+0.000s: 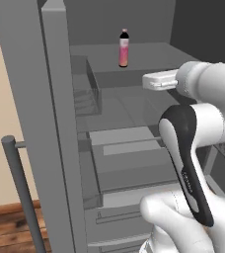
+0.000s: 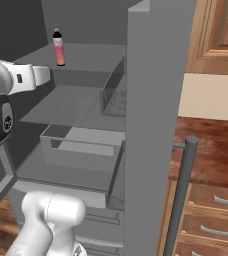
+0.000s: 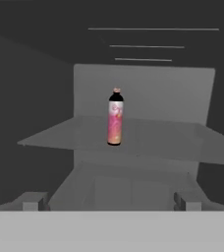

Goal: Open the fridge, grab two sodas, and place both sodas inside the bowl with ice on the dining counter.

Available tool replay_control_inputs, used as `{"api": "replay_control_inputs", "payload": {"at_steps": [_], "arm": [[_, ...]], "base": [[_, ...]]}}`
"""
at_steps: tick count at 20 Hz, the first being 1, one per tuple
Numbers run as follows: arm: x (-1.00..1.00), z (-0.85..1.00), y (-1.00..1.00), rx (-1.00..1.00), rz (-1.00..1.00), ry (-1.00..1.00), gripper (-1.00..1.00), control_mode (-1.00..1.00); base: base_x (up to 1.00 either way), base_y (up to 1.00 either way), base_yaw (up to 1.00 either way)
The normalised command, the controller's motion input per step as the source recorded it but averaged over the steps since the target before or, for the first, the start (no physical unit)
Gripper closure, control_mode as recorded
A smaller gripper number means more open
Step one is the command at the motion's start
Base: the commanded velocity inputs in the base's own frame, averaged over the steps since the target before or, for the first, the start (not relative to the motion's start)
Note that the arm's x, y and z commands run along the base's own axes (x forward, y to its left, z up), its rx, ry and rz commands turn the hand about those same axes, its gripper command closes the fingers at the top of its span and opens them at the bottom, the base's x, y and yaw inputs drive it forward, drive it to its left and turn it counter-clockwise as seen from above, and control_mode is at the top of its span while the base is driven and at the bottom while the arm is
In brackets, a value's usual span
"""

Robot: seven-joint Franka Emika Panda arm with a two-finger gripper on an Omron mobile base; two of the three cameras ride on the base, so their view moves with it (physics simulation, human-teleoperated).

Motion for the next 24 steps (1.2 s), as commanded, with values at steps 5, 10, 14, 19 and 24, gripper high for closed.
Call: {"api": "replay_control_inputs", "payload": {"at_steps": [5,10,14,19,24], "arm": [[0.26,0.00,0.02,0.00,0.00,0.02,-1.00,-1.00],[0.69,0.05,0.21,0.00,0.00,0.07,-1.00,-1.00],[0.70,0.17,0.16,0.00,0.00,0.03,-1.00,-1.00],[0.71,0.07,0.00,0.00,0.03,0.00,-1.00,-1.00],[0.65,0.00,0.00,0.00,0.02,0.00,-1.00,-1.00]], "base": [[0.00,0.00,0.00],[0.00,0.00,0.00],[0.00,0.00,0.00],[0.00,0.00,0.00],[0.00,0.00,0.00]]}}
